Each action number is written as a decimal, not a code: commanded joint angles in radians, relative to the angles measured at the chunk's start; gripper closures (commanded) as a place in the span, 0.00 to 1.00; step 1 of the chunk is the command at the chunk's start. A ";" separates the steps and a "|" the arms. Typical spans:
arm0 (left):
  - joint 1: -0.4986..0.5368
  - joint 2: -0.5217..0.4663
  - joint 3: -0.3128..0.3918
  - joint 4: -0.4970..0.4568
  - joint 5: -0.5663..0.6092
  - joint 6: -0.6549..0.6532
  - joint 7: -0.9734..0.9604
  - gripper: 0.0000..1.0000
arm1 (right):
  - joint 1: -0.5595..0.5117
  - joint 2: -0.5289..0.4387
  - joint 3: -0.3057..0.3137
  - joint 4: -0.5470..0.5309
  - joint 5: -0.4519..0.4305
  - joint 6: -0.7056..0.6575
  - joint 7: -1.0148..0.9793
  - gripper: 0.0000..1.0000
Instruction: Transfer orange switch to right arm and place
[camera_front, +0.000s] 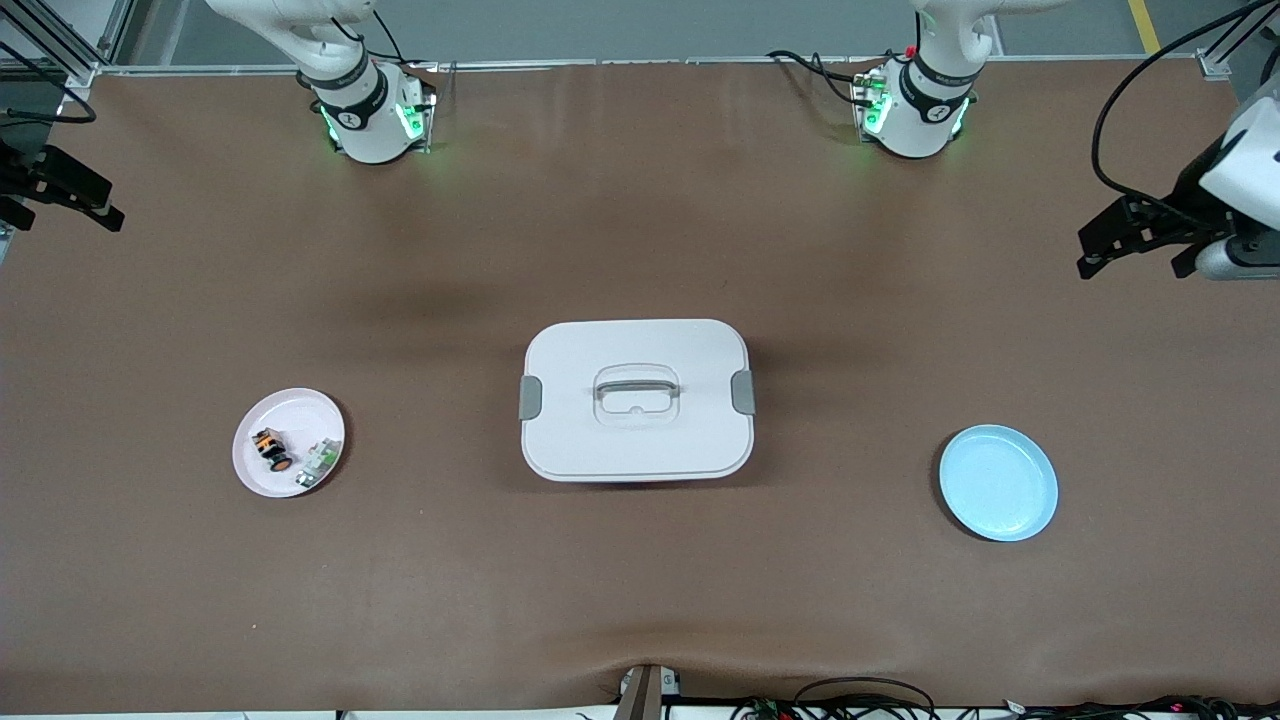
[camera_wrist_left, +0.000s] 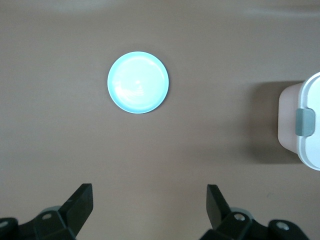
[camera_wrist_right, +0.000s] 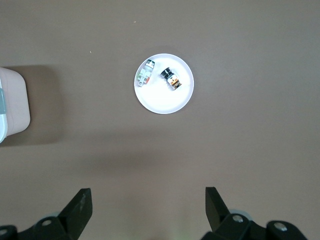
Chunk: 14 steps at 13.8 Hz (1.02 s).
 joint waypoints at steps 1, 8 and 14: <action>0.005 0.007 -0.004 0.021 -0.002 -0.008 0.016 0.00 | -0.004 -0.015 0.007 -0.011 -0.008 0.000 0.016 0.00; 0.015 0.001 0.001 0.034 -0.012 -0.031 0.016 0.00 | -0.004 -0.015 0.005 -0.011 -0.006 0.002 0.016 0.00; 0.011 0.004 -0.001 0.054 -0.012 -0.065 0.011 0.00 | -0.004 -0.015 0.005 -0.011 -0.006 0.003 0.016 0.00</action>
